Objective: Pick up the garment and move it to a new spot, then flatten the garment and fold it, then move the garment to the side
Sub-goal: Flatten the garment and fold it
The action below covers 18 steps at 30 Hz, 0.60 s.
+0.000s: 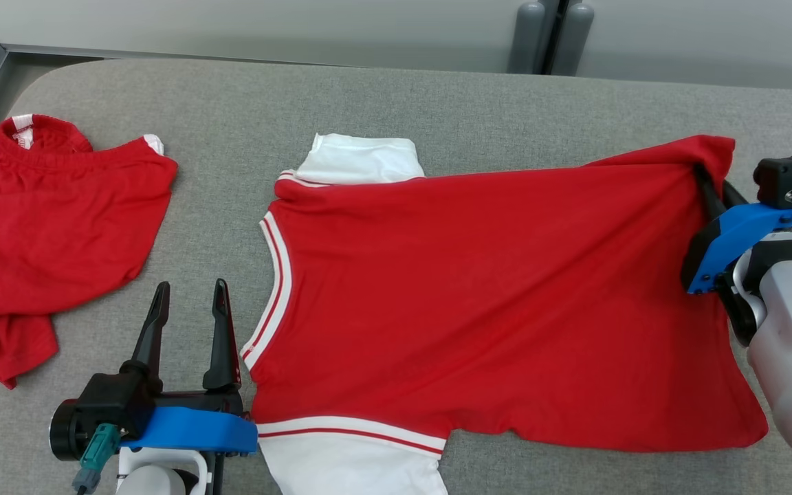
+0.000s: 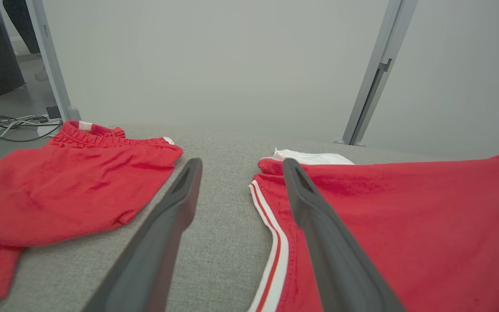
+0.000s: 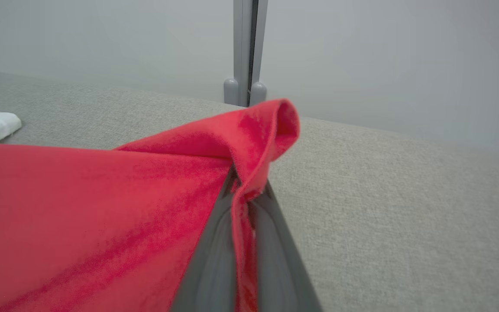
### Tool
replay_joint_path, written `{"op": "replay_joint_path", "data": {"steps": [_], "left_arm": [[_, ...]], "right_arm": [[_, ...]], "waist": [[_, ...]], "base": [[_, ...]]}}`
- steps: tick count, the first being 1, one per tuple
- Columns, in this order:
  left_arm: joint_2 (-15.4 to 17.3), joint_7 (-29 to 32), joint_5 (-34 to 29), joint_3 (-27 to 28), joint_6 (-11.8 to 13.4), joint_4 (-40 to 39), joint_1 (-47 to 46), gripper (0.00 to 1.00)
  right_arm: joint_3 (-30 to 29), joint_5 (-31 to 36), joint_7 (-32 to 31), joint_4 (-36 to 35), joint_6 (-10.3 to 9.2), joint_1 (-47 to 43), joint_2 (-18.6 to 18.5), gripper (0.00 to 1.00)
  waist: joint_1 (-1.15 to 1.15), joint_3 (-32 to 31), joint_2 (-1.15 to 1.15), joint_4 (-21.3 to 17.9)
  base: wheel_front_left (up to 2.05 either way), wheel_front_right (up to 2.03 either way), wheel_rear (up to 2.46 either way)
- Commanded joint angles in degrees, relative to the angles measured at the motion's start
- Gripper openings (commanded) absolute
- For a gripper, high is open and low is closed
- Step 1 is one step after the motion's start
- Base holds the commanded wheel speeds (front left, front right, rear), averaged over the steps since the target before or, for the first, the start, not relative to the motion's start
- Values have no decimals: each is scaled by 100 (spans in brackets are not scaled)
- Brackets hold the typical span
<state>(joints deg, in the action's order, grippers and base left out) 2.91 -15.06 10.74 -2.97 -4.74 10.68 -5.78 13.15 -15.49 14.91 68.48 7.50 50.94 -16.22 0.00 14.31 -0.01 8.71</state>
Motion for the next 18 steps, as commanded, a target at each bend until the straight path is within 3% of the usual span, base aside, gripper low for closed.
{"op": "replay_joint_path", "data": {"steps": [1, 3, 4, 9, 18], "left_arm": [[-4, -17, 26, 0, 21, -1, -65, 100], [-3, -17, 14, 12, 26, 4, -46, 100], [-3, -17, 13, 20, 23, 5, -31, 100], [-3, -17, -34, 91, 24, 0, 50, 100], [-2, -17, -189, 312, -25, 27, 205, 100]], "right_arm": [[-34, 12, 34, 17, -1, 82, -41, 0], [-58, 82, 34, 50, -1, 85, -15, 0], [-60, 114, 35, 45, 0, 65, 20, 98], [-253, 199, 34, -384, 0, -181, 100, 100], [-850, 518, 32, -2475, 0, -1547, 361, 100]], "waist": [[0, -4, 1, 5], [0, -21, 1, 5], [0, -32, 1, 1], [0, -127, 1, -80], [0, -533, 1, -368]], "base": [[0, 0, 0], [0, 0, 0], [0, 0, 0], [0, 0, 0], [0, 0, 0]]}}
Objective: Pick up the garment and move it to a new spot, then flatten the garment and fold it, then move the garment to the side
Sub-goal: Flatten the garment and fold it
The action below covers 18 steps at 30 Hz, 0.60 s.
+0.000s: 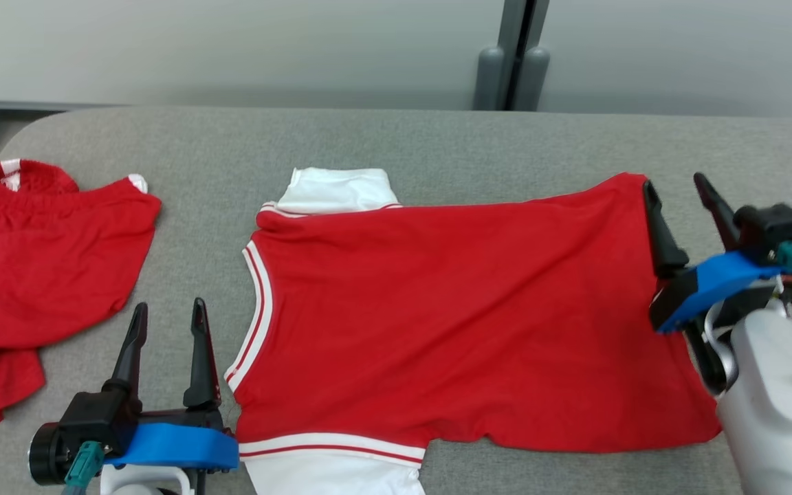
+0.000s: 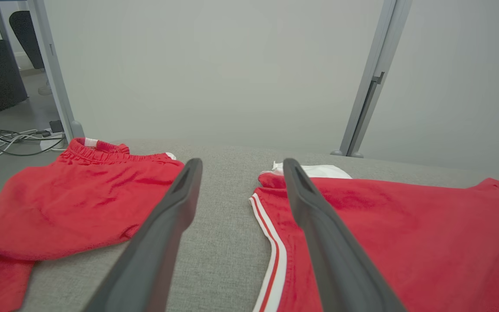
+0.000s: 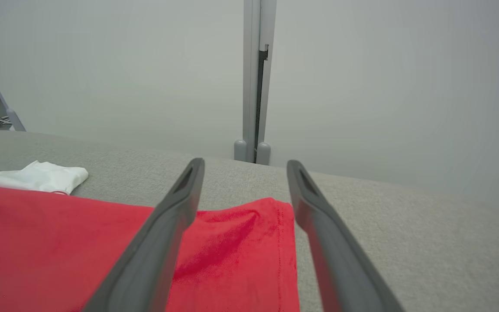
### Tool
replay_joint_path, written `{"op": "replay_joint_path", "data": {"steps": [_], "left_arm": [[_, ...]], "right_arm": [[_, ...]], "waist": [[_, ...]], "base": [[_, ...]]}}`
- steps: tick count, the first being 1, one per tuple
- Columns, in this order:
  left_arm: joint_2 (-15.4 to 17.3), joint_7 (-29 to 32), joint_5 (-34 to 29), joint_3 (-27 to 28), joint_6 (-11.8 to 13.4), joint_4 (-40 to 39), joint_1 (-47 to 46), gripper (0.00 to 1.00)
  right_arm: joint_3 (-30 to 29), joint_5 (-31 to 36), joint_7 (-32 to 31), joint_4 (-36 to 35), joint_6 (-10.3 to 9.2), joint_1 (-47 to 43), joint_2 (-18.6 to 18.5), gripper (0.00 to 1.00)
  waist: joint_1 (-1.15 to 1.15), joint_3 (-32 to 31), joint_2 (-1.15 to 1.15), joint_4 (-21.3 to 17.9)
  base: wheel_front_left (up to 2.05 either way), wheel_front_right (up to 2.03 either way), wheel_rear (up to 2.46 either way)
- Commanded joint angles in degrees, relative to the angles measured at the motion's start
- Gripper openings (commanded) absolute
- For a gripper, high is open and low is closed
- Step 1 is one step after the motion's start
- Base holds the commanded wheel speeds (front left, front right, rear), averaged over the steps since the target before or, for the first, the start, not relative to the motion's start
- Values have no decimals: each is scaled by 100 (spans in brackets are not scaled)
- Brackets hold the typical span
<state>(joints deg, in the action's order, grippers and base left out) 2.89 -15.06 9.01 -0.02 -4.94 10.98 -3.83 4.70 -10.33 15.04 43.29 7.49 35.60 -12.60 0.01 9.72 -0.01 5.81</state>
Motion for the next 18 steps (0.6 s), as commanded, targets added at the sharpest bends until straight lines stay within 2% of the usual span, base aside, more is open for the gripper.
{"op": "replay_joint_path", "data": {"steps": [1, 10, 18], "left_arm": [[-2, -17, -39, 58, -9, 4, 38, 100], [-1, -17, -262, 285, -62, 41, 405, 100], [-2, -17, -367, 409, -55, 83, 681, 100]], "right_arm": [[-25, 36, 19, -168, 1, -210, 48, 100], [-43, 107, 20, -1759, 1, -1634, 448, 100], [-109, 153, 20, -2474, 1, -2584, 744, 100]], "waist": [[-1, -139, 1, -121], [-1, -577, 1, -451], [-1, -840, 1, -611]], "base": [[0, 0, 0], [0, 0, 0], [0, 0, 0]]}}
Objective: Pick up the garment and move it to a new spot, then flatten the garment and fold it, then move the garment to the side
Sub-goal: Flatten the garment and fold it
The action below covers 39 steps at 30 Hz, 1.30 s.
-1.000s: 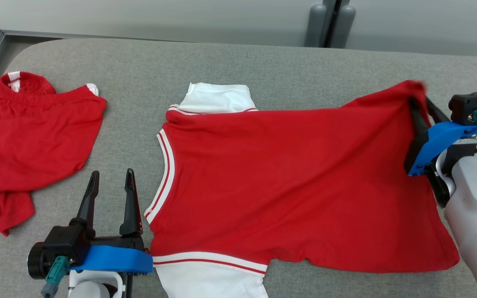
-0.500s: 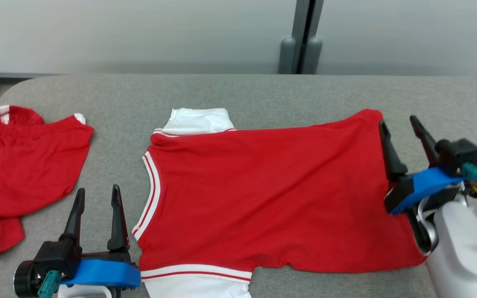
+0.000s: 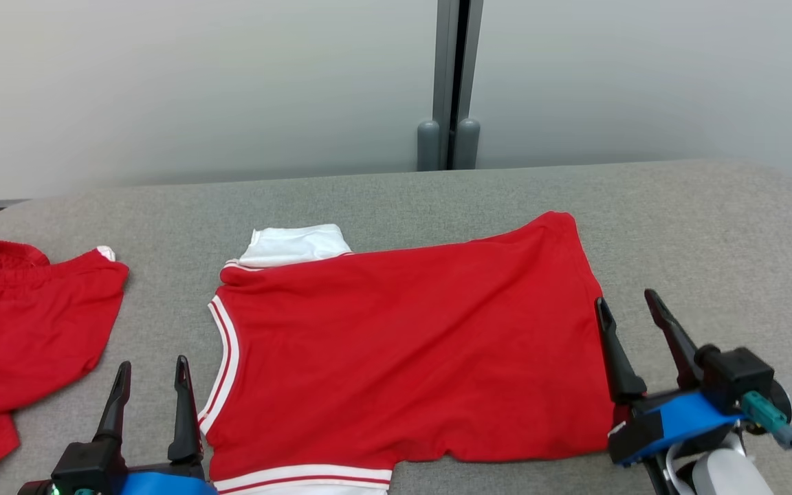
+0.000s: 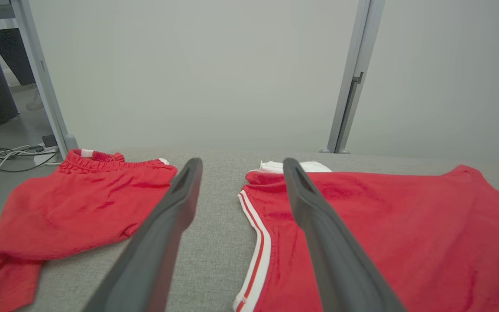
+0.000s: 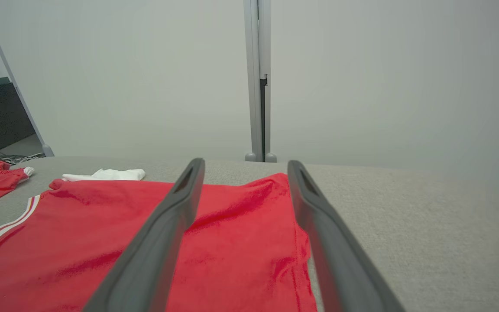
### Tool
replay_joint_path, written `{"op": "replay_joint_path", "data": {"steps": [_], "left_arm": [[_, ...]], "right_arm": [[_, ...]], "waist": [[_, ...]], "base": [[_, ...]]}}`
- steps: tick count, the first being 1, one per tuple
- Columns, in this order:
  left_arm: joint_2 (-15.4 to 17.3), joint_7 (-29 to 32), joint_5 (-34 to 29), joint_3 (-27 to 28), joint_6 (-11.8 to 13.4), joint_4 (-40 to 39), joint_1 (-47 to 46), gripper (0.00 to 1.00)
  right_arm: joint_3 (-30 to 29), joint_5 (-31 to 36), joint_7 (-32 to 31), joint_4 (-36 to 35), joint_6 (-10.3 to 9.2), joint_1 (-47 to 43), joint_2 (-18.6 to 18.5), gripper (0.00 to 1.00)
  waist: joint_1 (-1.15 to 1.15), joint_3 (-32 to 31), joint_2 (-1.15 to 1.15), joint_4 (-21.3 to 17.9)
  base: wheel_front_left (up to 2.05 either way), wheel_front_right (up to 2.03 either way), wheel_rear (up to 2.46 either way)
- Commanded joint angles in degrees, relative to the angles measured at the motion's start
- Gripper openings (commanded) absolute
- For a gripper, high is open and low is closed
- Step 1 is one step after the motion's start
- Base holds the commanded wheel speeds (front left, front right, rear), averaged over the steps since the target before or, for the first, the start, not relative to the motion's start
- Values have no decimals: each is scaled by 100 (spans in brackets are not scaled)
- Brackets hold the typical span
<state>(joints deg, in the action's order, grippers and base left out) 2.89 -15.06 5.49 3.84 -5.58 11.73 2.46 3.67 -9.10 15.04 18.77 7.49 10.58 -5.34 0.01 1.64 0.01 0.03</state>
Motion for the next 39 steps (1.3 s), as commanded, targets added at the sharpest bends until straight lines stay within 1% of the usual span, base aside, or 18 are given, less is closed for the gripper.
{"op": "replay_joint_path", "data": {"steps": [1, 10, 17, 26, 32, 39], "left_arm": [[-2, -17, -29, 34, 8, 13, 74, 100], [-2, -17, -140, 72, 54, 19, 176, 100], [-2, -17, -270, 104, 96, 31, 288, 100], [-2, -17, -334, 142, 55, 118, 247, 100], [-2, -17, -246, 123, 36, 180, 248, 100], [-3, -17, -49, -29, -45, 631, 381, 100]], "right_arm": [[-28, 48, 21, -75, 1, -177, 37, 100], [-262, 193, 21, -398, 1, -887, 182, 100], [-363, 276, 20, -494, 1, -1194, 237, 100], [-413, 238, 20, -423, 1, -1155, 248, 100], [-439, 178, 20, -351, 1, -1143, 248, 100], [-741, 279, 20, 193, 1, -1043, 243, 100]], "waist": [[-1, -55, -1, -39], [-1, -220, -1, -34], [-1, -294, -1, -35], [-1, -291, -1, 5], [-1, -289, -1, 31], [-1, -238, -1, 23]], "base": [[0, 0, 0], [0, 0, 0], [0, 0, 0], [0, 0, 0], [0, 0, 0], [0, 0, 0]]}}
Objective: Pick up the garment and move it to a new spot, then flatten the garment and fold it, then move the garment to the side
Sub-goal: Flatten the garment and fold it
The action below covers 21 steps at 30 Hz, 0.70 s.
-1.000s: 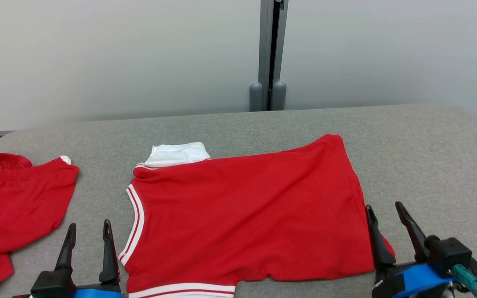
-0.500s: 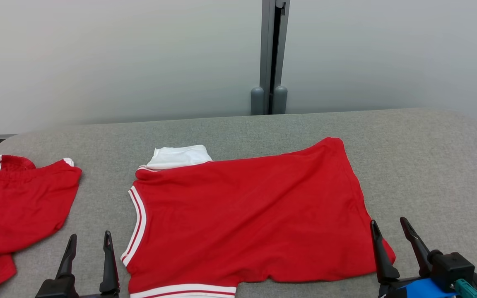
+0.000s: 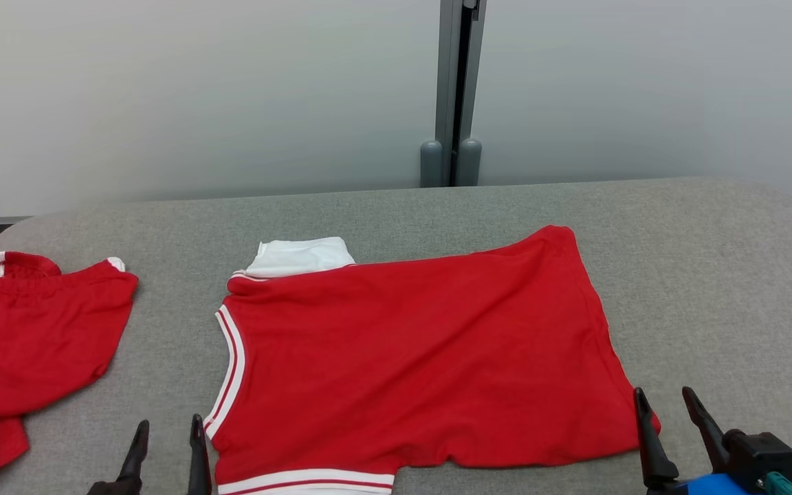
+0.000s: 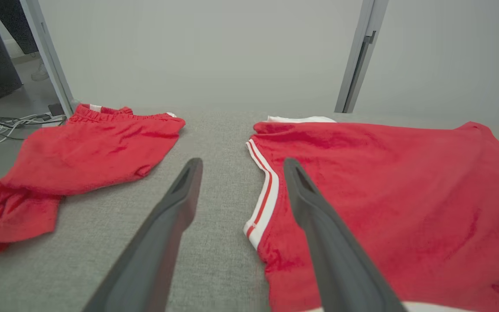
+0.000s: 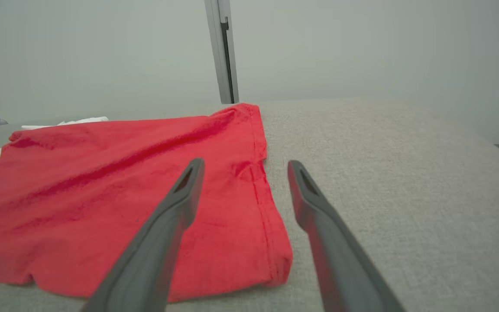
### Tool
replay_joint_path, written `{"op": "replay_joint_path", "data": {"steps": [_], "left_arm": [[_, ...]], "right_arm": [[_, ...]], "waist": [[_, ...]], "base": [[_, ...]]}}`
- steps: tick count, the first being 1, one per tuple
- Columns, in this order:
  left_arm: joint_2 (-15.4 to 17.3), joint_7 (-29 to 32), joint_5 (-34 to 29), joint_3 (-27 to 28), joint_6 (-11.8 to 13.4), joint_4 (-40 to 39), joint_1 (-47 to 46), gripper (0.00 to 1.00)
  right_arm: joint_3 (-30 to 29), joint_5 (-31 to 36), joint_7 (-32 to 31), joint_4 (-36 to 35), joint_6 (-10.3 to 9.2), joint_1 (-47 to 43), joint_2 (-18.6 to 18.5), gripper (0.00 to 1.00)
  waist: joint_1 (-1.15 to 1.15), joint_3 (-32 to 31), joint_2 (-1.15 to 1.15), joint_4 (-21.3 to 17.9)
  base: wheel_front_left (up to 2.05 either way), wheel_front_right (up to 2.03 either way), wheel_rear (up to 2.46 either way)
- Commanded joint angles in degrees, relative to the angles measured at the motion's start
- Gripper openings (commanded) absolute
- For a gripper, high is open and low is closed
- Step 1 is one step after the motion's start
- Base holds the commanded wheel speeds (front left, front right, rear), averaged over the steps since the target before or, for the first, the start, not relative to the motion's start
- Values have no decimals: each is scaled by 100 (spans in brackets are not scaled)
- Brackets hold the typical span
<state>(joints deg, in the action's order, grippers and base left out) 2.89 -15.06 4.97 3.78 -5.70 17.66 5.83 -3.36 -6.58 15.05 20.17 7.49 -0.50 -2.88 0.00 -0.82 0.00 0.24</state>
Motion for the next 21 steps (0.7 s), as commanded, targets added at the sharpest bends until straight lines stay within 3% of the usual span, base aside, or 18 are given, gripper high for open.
{"op": "replay_joint_path", "data": {"steps": [1, 21], "left_arm": [[-3, -17, 28, -60, -41, 121, 68, 100], [44, -15, 270, -1324, -175, 1642, 286, 100]], "right_arm": [[-84, 45, 19, 157, 1, 82, -2, 100], [-287, -102, 19, 1509, 1, 517, -3, 100]], "waist": [[0, 18, 0, 3], [0, 137, 0, 76]], "base": [[0, 0, 0], [0, 0, 0]]}}
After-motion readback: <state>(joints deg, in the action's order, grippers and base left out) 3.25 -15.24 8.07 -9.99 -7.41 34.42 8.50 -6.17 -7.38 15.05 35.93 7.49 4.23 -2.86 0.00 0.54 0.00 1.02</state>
